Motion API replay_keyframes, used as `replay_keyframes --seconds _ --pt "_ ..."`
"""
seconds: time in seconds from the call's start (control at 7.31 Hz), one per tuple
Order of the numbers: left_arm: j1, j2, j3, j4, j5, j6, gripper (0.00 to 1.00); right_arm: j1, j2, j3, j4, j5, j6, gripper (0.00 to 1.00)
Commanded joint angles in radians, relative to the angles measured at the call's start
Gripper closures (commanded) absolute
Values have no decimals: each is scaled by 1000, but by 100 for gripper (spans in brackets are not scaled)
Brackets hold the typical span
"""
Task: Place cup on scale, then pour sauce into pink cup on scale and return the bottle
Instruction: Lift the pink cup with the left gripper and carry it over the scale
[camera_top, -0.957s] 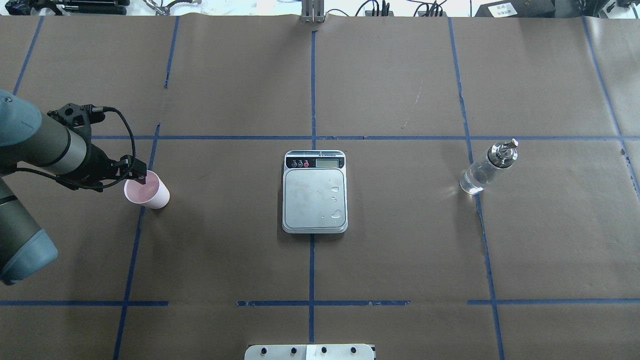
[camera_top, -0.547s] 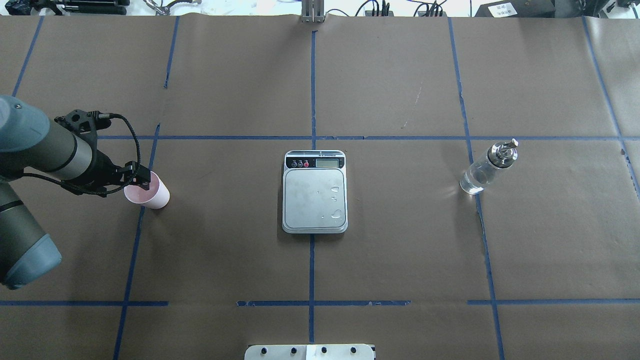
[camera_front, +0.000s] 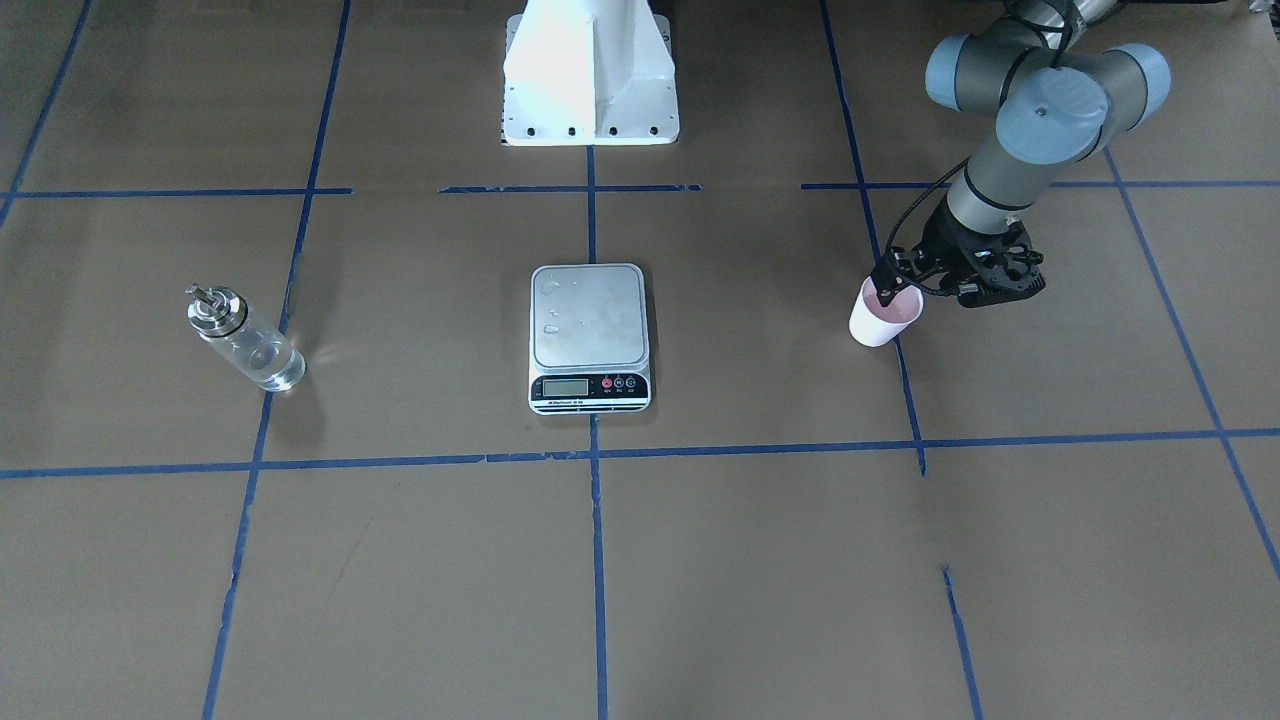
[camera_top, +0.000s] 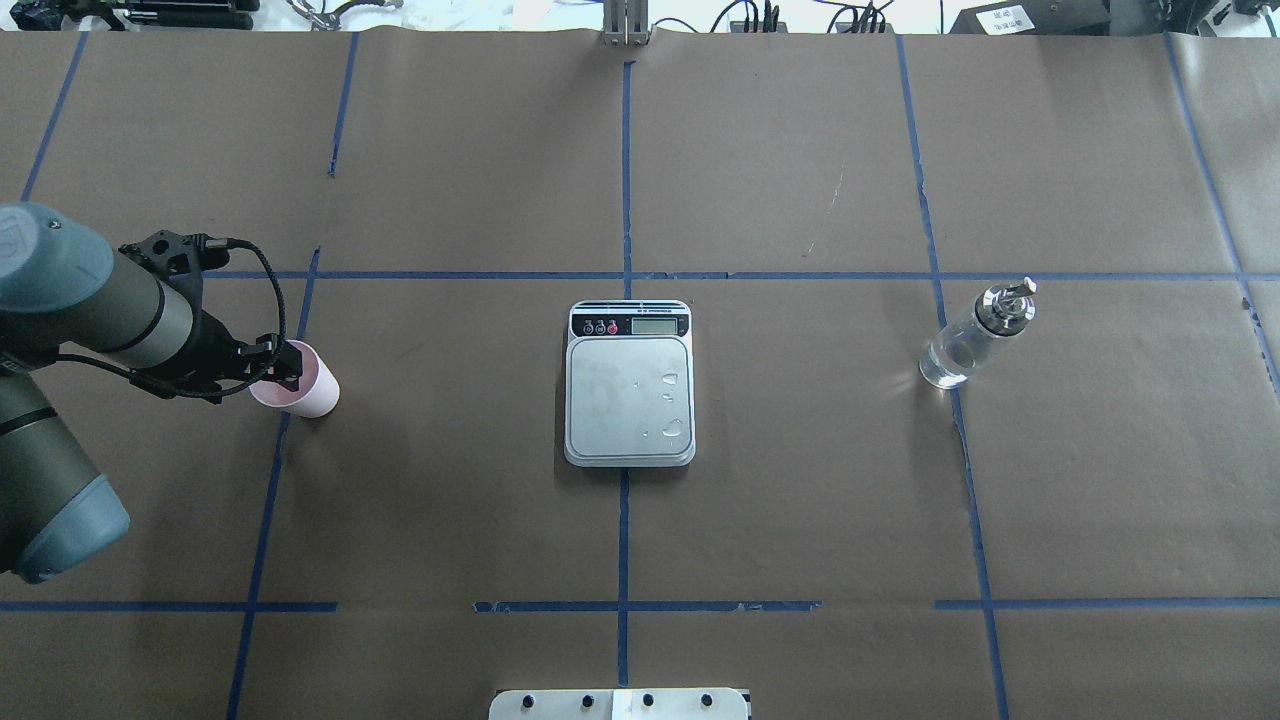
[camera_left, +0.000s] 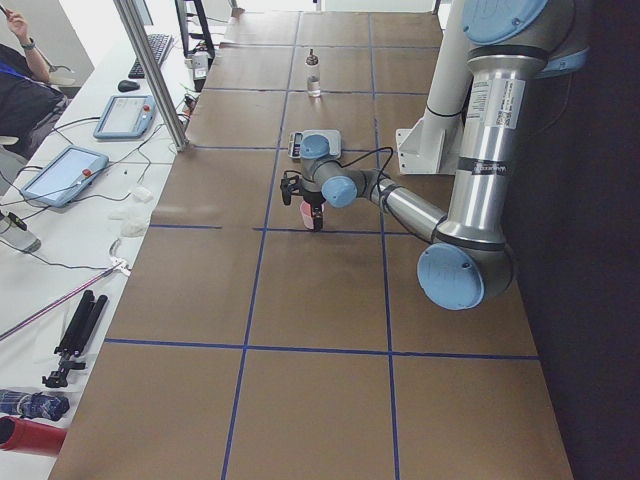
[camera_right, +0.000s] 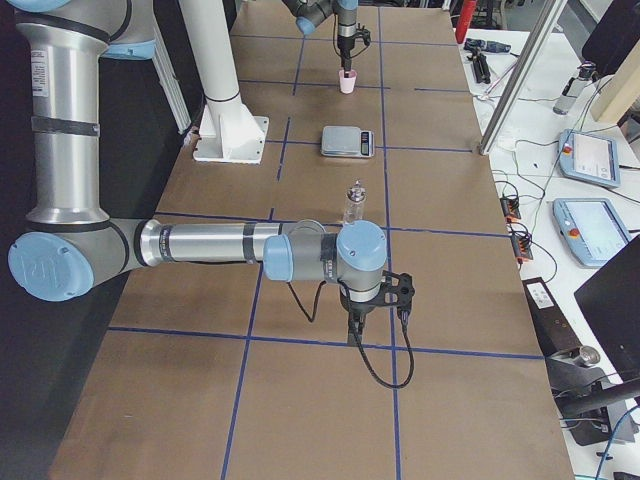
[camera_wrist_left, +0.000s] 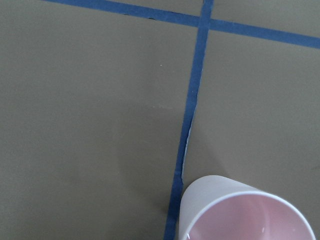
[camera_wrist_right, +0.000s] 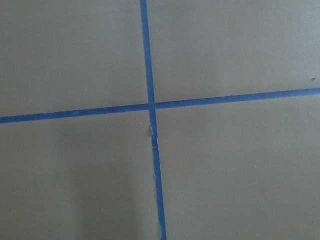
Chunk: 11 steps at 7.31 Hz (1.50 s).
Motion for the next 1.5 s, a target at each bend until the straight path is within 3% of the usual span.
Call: replay_keyframes --seconds 0.0,0.27,0.41,0.68,0.82,1.09,1.37 --pt "1 -2 -2 0 -4 2 58 0 1 5 0 0 0 0" --pt "1 -8 -2 0 -4 -1 95 0 1 5 0 0 0 0" --pt "-1 -6 -12 3 -7 -4 100 0 1 5 0 0 0 0" --pt "-24 7 -140 76 -51 -12 100 0 7 39 2 3 1 0" --pt "-53 -17 -228 238 -60 -10 100 0 20 71 2 1 1 0" --pt "-64 -235 -247 482 -62 -16 100 -5 34 90 2 36 9 0" --pt "-47 -388 -189 509 -106 -189 100 -38 53 103 -5 57 7 0"
